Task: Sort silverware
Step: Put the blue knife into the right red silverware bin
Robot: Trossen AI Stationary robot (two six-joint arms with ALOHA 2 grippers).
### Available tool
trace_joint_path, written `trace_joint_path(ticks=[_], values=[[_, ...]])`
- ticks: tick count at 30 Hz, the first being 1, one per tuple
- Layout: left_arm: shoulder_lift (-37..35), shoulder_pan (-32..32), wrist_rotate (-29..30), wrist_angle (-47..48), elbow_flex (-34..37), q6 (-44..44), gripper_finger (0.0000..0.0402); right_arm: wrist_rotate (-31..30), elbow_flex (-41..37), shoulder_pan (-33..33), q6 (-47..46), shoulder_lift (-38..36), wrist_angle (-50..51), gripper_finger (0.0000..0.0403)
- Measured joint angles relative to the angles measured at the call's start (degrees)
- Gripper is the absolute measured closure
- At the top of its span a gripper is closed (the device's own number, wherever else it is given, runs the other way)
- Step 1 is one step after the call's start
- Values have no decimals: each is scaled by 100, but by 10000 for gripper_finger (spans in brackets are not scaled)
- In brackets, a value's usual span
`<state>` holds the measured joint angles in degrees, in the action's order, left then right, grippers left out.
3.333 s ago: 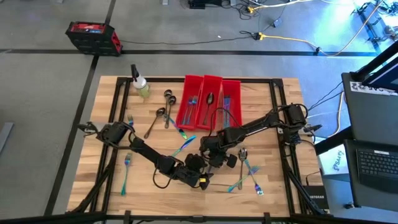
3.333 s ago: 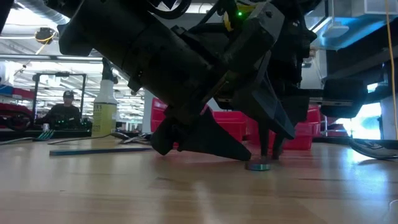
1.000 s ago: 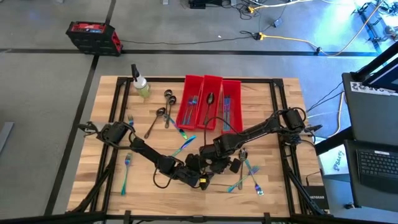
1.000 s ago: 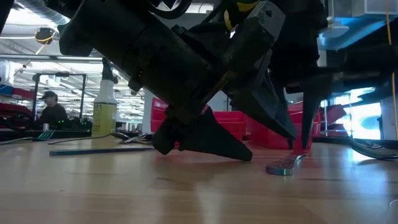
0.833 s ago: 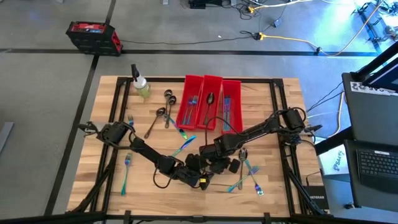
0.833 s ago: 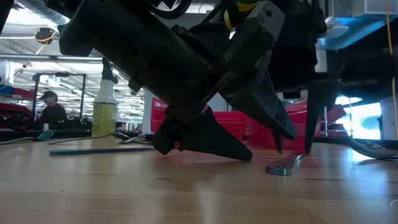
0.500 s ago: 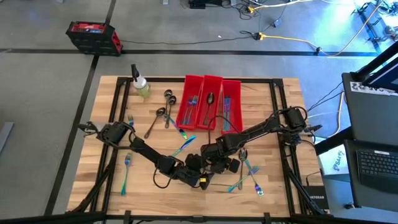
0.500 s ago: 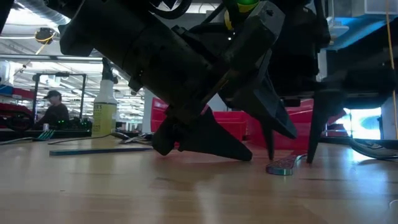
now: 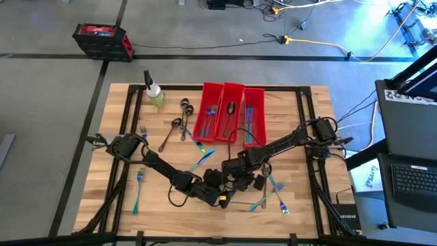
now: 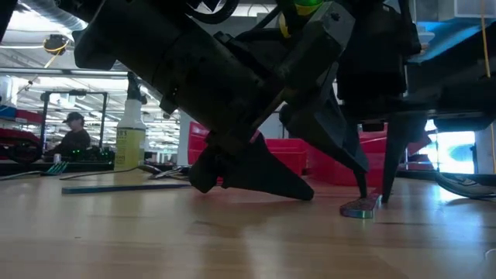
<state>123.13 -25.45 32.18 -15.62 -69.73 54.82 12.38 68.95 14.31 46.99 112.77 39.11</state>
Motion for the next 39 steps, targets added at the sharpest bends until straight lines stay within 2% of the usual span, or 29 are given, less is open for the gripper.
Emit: trace_joint_path(ticks=[6,24,29,35,39], values=[[0,0,0,0,0,47,123,-136,-2,0,-13,7,62,370],[0,0,2,0,0,49,123,-390,0,0,-250,1,338,372],[0,0,4,7,0,28,123,-502,333,31,-390,14,788,373],[0,0,2,9,0,-72,123,-938,708,9,-333,33,1174,373],[0,-2,4,11,0,-85,123,-870,772,-15,-327,31,1321,382]])
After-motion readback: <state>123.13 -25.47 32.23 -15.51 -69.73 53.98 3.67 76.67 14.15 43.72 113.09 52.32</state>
